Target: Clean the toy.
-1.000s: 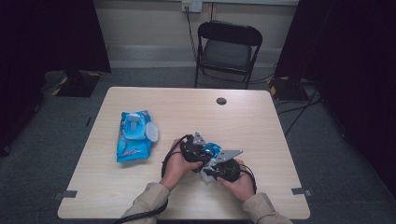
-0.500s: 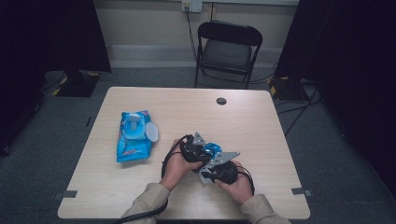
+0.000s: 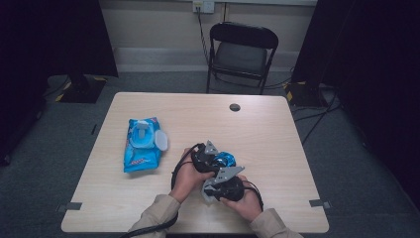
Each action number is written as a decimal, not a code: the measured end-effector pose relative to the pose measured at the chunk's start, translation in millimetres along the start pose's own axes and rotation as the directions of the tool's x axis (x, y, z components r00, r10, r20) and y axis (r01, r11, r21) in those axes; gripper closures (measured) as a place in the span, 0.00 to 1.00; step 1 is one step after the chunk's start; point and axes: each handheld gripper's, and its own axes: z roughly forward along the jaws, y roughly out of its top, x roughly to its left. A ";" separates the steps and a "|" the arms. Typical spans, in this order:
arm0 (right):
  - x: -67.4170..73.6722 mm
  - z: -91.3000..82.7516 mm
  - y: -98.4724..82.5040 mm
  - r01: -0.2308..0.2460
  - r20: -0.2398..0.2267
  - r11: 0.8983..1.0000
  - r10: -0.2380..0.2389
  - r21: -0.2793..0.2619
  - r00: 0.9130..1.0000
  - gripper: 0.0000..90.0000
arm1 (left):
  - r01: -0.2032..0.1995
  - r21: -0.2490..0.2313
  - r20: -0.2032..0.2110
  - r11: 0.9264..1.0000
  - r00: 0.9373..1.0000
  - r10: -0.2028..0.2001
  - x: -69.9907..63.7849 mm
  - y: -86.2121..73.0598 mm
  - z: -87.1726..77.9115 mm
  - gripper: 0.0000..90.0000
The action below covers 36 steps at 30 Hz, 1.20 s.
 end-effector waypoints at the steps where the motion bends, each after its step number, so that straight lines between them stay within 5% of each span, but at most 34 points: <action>1: 1.1 1.1 0.6 0.001 -0.008 1.000 -0.001 -0.001 1.000 0.92 | 0.001 0.000 0.000 1.000 1.000 -0.001 0.0 -0.1 0.0 0.49; 19: 6.4 1.7 1.9 0.017 -0.052 1.000 -0.018 -0.016 0.998 0.92 | 0.011 -0.003 0.036 1.000 0.999 -0.011 5.4 3.5 -5.2 0.54; 28: 6.8 -3.9 7.3 0.014 -0.049 0.999 -0.016 -0.043 0.999 0.92 | 0.021 -0.036 0.017 0.999 1.000 -0.021 13.6 3.7 -32.2 0.47; 36: 11.9 -7.3 21.7 0.033 -0.050 0.997 -0.037 -0.073 0.998 0.92 | 0.060 -0.046 -0.002 0.997 0.998 -0.061 27.1 -17.7 -59.1 0.47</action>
